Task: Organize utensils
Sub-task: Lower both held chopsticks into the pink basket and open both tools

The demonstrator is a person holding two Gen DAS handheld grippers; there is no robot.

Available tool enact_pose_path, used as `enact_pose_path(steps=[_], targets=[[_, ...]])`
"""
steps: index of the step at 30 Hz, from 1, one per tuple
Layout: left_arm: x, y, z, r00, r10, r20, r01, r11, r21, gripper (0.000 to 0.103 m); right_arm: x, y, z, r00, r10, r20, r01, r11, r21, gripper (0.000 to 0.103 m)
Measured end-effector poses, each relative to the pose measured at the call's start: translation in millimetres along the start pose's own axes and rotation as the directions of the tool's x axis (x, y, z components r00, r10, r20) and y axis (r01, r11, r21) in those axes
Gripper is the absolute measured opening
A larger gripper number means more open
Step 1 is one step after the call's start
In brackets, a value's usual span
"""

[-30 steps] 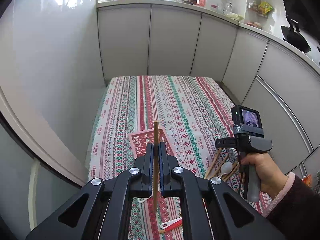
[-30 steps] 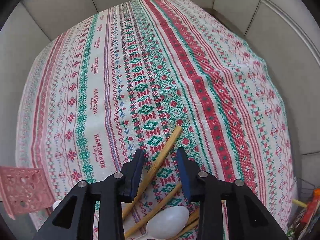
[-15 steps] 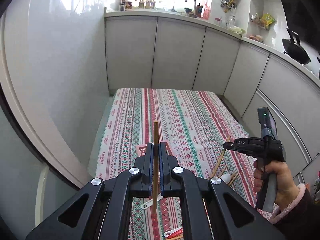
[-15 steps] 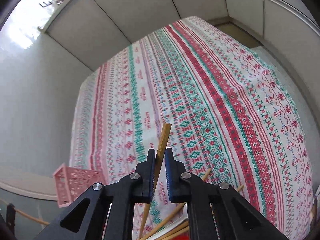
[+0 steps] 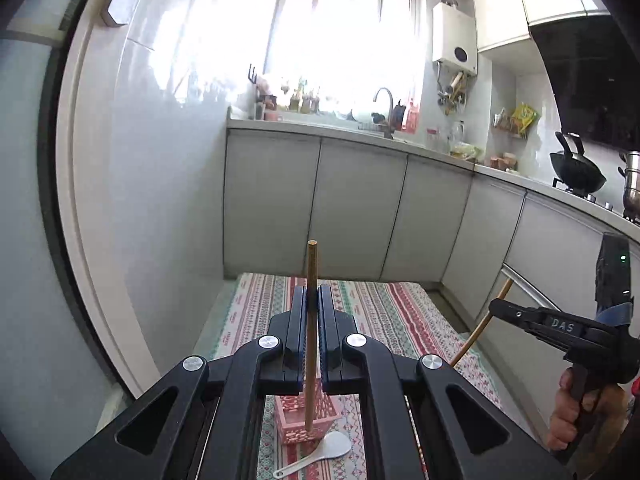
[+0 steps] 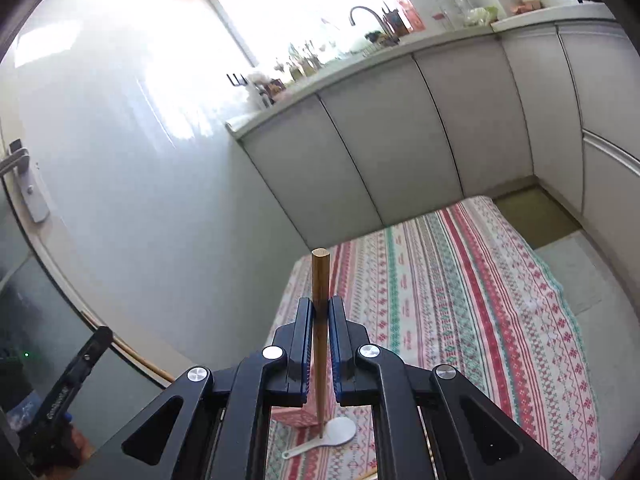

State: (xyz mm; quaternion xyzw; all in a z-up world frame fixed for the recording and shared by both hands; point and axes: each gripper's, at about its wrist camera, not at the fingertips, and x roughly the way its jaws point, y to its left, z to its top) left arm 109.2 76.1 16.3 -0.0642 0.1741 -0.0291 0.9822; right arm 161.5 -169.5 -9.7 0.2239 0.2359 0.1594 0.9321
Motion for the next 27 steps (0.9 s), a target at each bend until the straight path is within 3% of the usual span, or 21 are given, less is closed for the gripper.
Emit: enact_pose_path(steps=[5,11,19,27], targets=[[29.1,1.1,-6.5,0.999,0.024,-0.032,-0.025,1.000,-0.005,0.005,7.3,13.6,5.8,0.997,0.053,0.060,-0.053,0.999,-0.003,0.008],[55.5,-2.5,-10.2,1.000,0.026,0.011,-0.026,0.999,0.029,0.005,52.6,29.9,-10.6,0.995,0.075,0.063,-0.072,0.996,-0.049,0.008],[75.9,4.3,-5.1,0.998,0.034,0.054,-0.035,0.999,0.014,0.005,94.9,45.5,-38.2,1.000,0.018,0.020,-0.014,0.984,-0.176,0.008],[84.0,12.6,0.9,0.998,0.040,0.052,-0.039,0.999,-0.012,0.005,119.9,33.8,-54.8,0.997,0.007,-0.072,-0.019,0.987,-0.161,0.008]])
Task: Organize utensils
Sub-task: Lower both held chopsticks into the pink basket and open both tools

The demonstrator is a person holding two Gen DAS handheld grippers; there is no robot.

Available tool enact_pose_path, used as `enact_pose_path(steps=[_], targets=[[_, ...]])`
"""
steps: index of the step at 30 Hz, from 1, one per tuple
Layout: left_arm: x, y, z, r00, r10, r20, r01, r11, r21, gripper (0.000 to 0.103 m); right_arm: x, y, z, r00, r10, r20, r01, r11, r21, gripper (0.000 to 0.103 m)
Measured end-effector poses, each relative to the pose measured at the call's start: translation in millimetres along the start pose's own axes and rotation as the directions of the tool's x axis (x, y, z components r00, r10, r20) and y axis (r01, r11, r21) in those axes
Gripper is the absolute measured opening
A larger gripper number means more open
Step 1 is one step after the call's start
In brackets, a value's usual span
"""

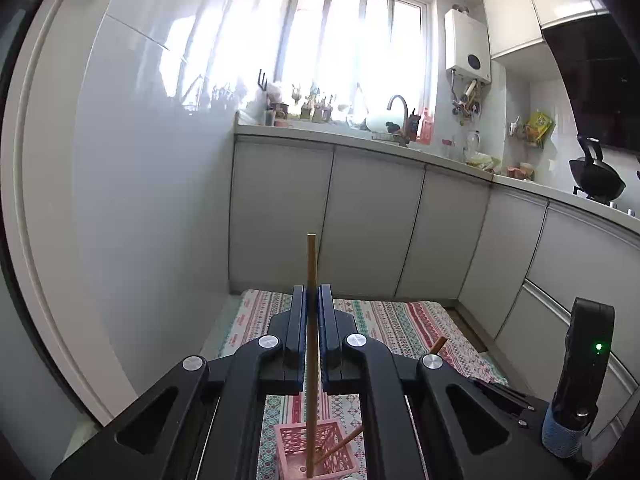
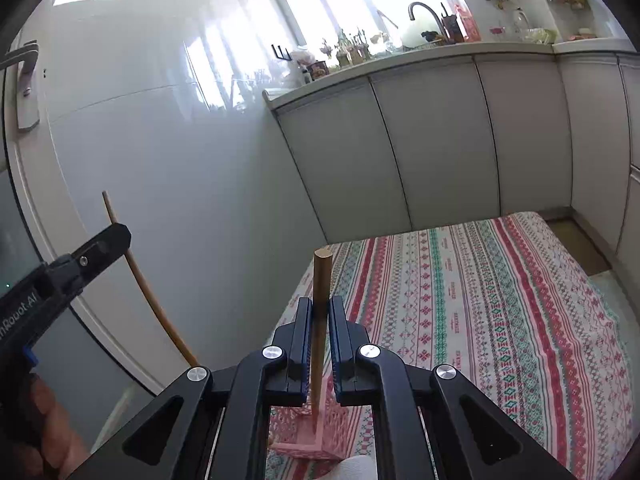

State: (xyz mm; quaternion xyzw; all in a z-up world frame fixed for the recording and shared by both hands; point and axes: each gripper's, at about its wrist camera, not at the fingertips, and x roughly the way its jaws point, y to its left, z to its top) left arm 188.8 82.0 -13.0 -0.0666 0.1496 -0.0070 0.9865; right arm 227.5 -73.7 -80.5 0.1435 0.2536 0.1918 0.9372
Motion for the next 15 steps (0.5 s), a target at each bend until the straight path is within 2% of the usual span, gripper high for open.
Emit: enact_pose_path(steps=[3,7,11,15], targets=[[0.0,-3.3,-1.4,1.000,0.011,0.005,-0.011,1.000,0.017,0.005,4.7,-2.3,-4.0,0.999,0.009,-0.033,-0.009,1.000,0.007,0.008],[6.8,-7.4,-3.8,1.000,-0.007,-0.023,0.007,1.000,0.021,0.005,8.9,-4.2,-8.5,0.998,0.016,-0.068,-0.015,1.000,0.013,0.008],[28.2,-13.5,-17.5,0.996,0.014,-0.089,-0.008,0.998,0.067,0.005,11.7,-7.5,-12.0,0.995,0.023,-0.098,-0.020,0.999,0.026,0.008],[55.5,-16.0,-32.3,0.986,0.006,-0.165,0.006,0.997,0.071,0.005,13.1,-10.2,-12.7,0.992,0.030,-0.122,-0.025,0.999,0.042,0.009]])
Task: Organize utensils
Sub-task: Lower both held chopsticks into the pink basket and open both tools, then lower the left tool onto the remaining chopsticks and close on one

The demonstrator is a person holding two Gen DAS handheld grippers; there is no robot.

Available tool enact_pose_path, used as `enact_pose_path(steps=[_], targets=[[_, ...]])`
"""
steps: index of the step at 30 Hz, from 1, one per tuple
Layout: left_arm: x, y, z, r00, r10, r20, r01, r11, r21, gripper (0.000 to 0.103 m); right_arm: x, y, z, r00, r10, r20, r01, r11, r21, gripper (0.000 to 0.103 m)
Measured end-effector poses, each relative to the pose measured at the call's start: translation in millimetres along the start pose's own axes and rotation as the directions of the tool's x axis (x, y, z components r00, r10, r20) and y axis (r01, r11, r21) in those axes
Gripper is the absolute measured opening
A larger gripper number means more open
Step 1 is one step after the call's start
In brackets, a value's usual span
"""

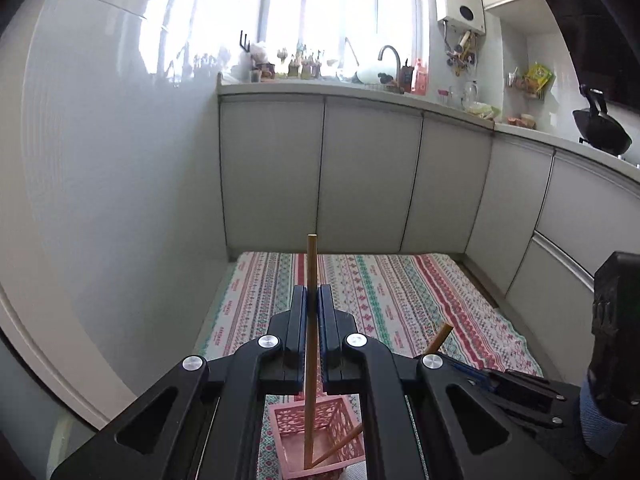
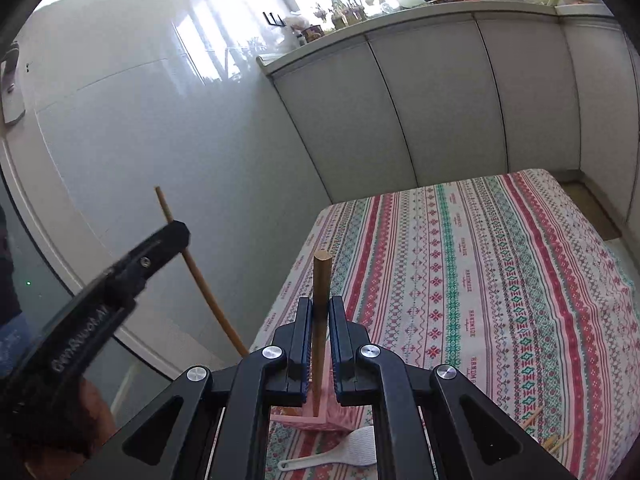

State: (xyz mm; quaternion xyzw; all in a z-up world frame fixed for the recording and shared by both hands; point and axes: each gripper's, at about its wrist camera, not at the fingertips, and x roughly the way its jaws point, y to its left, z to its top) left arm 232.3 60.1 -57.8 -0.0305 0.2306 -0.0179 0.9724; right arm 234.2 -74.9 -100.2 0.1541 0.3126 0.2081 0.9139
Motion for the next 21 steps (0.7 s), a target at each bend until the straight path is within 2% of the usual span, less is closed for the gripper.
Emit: enact_pose_path(steps=[3,7,9,11,14,17,21], targets=[[12.1,1.5,-3.3,0.999,-0.035,-0.030,0.035,0.999,-0.019,0.005,-3.4,-1.7,2.1,1.000,0.005,-0.009,-0.005,1.000,0.011,0.010],[13.3,0.3,-2.8,0.996,-0.078,-0.044,0.076,0.996,-0.037,0.007,-14.4,-3.9,8.9,0.999,0.025,-0.029,-0.024,0.999,0.036,0.017],[8.3,-1.1,-3.5,0.993,-0.094,-0.069,0.091,0.995,-0.038,0.016,-23.3,-6.7,12.1,0.999,0.021,-0.042,-0.019,0.999,0.044,0.017],[3.9,-2.5,-4.1,0.990,-0.104,-0.096,0.100,0.994,-0.045,0.043,-32.4,-11.2,14.0,0.998,0.008,-0.062,-0.005,0.999,0.053,0.017],[-6.7,-4.8,-7.4,0.983,-0.113,-0.146,0.108,0.993,-0.041,0.050,-47.7,-21.4,13.2,0.994,-0.020,-0.107,0.027,0.998,0.063,0.018],[-16.5,-9.4,-14.0,0.967,-0.125,-0.222,0.120,0.992,-0.039,0.057,-61.5,-35.2,8.7,0.984,-0.072,-0.164,0.084,0.994,0.067,0.018],[-25.4,-16.2,-30.5,0.929,-0.140,-0.341,0.136,0.990,-0.035,0.066,-74.1,-62.1,-5.7,0.947,-0.160,-0.277,0.192,0.977,0.091,0.020]])
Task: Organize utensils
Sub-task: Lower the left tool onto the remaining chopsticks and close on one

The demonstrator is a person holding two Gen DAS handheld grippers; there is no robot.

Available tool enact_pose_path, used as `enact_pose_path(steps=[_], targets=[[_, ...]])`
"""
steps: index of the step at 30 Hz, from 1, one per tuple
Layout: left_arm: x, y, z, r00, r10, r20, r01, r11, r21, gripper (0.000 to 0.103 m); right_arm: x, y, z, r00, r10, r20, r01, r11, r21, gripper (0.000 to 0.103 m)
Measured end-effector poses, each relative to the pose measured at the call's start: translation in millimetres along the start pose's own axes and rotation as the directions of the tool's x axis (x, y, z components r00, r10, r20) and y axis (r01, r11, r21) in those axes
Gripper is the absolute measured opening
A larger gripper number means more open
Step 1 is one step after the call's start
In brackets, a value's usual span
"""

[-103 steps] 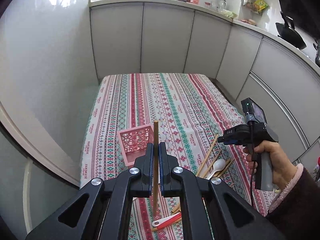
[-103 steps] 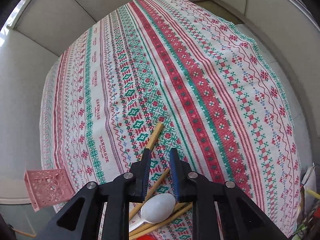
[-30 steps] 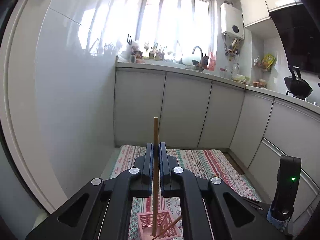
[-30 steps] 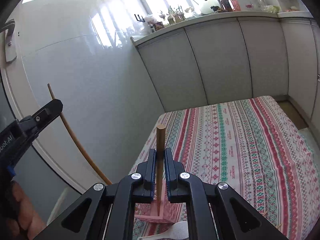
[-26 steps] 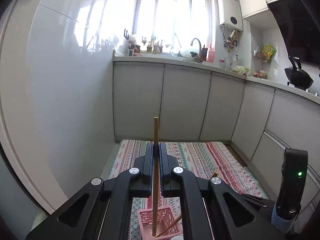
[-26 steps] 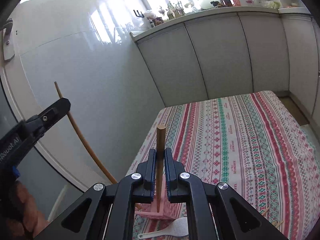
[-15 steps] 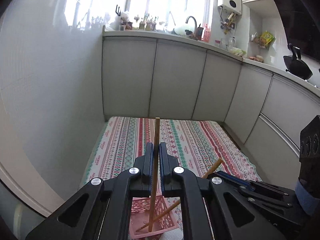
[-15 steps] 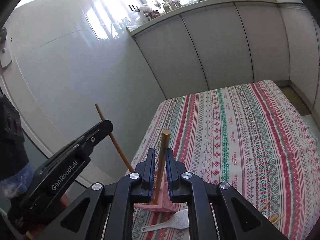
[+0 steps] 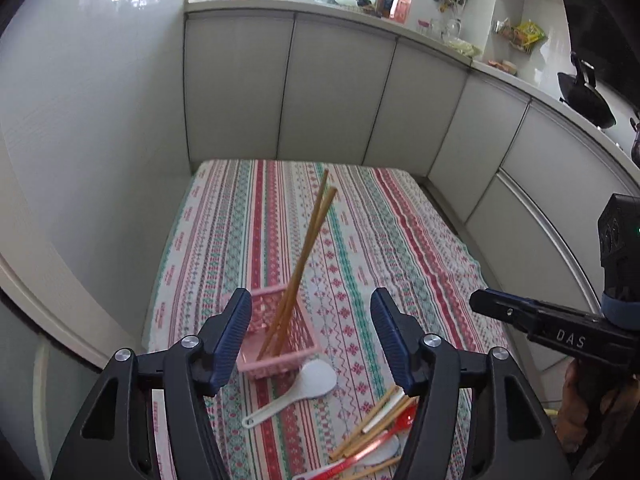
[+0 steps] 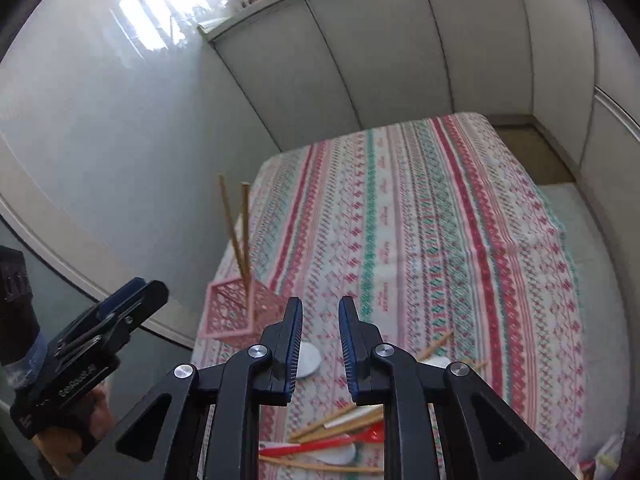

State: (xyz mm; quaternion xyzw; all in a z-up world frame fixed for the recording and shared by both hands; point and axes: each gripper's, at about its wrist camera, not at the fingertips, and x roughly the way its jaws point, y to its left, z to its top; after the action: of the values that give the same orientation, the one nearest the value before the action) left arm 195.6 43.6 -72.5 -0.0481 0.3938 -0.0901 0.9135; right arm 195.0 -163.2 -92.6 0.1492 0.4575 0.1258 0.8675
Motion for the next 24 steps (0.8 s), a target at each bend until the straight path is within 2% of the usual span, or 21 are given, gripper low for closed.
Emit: enact_pose_path(steps=[5,7,8,9,13,21,24], targets=[[5.3,-15.1,-23.6,0.991,-0.007,-0.135,0.013,0.999,0.046,0.073,0.7,-35.5,-22.6,0.992,-0.062,-0.110,0.068,0.997,0.049,0.023],[8.3,-23.6,-33.7,0.984,-0.012,-0.177,0.025,0.997,0.071,0.074,0.7,-47.8,-30.9,0.988,-0.072,-0.139,0.082,0.994,0.072,0.040],[10.2,-27.6,-38.0,0.980,-0.020,-0.200,0.036,0.996,0.080,0.074,-0.4,-53.2,-34.4,0.986,-0.078,-0.145,0.090,0.992,0.083,0.064],[12.9,-31.3,-42.1,0.974,-0.033,-0.224,0.053,0.995,0.084,0.074,-2.9,-57.3,-38.1,0.986,-0.083,-0.148,0.096,0.992,0.086,0.071],[29.1,-49.0,-58.3,0.947,-0.076,-0.312,0.110,0.989,0.094,0.074,-6.0,-76.7,-47.9,0.978,-0.110,-0.176,0.128,0.987,0.093,0.071],[74.4,-104.2,-73.4,0.906,-0.083,-0.414,0.165,0.972,0.167,0.074,-3.6,-122.1,-59.3,0.956,-0.173,-0.238,0.210,0.968,0.139,0.073],[96.2,-122.8,-74.4,0.895,-0.069,-0.441,0.164,0.970,0.180,0.074,-3.2,-139.4,-61.4,0.951,-0.180,-0.251,0.225,0.961,0.163,0.074]])
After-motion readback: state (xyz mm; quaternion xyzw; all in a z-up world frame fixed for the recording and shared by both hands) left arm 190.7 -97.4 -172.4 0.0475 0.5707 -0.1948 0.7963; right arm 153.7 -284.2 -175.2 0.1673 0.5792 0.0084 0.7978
